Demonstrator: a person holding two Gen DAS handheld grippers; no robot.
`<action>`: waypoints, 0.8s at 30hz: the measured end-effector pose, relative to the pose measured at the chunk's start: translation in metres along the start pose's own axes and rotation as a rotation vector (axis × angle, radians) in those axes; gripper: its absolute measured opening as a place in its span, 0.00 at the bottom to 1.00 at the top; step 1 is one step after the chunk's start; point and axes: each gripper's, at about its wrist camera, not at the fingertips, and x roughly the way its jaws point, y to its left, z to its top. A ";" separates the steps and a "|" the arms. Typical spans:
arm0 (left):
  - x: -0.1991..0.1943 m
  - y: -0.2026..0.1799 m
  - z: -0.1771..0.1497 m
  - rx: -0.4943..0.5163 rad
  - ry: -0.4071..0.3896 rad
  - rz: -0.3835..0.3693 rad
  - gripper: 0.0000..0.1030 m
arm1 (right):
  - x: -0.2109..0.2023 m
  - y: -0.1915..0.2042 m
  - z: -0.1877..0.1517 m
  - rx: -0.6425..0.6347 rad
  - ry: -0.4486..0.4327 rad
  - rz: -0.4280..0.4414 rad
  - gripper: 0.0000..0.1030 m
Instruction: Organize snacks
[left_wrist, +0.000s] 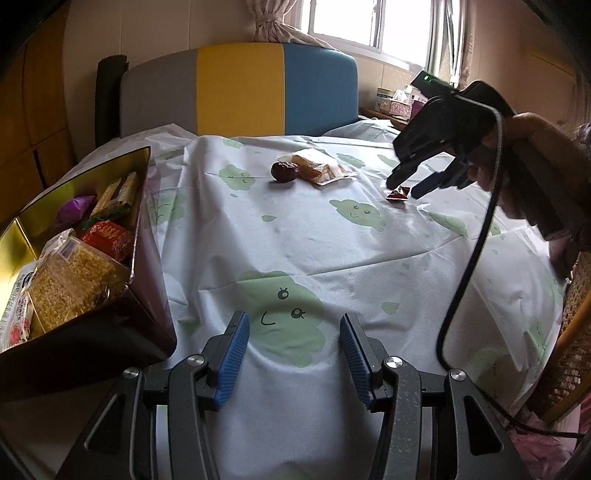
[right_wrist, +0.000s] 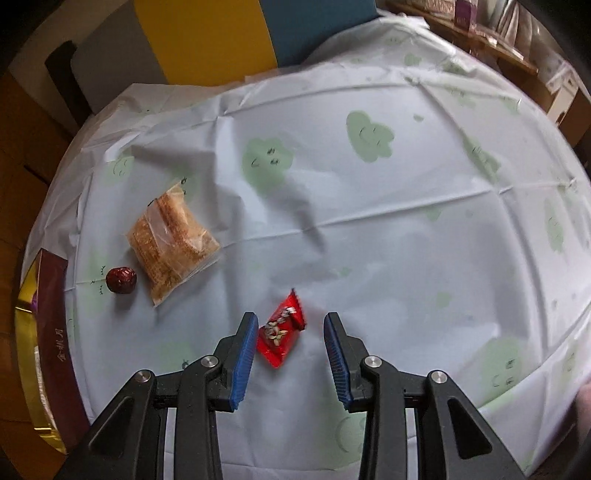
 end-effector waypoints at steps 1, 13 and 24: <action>0.000 0.000 0.000 0.001 0.000 0.000 0.50 | 0.004 0.000 0.000 0.014 0.006 0.007 0.36; -0.001 -0.001 -0.001 0.004 -0.006 0.000 0.51 | -0.021 0.083 -0.016 -0.365 -0.071 0.093 0.17; -0.002 0.003 -0.001 -0.021 -0.005 -0.022 0.50 | -0.054 0.260 -0.080 -0.873 0.032 0.493 0.24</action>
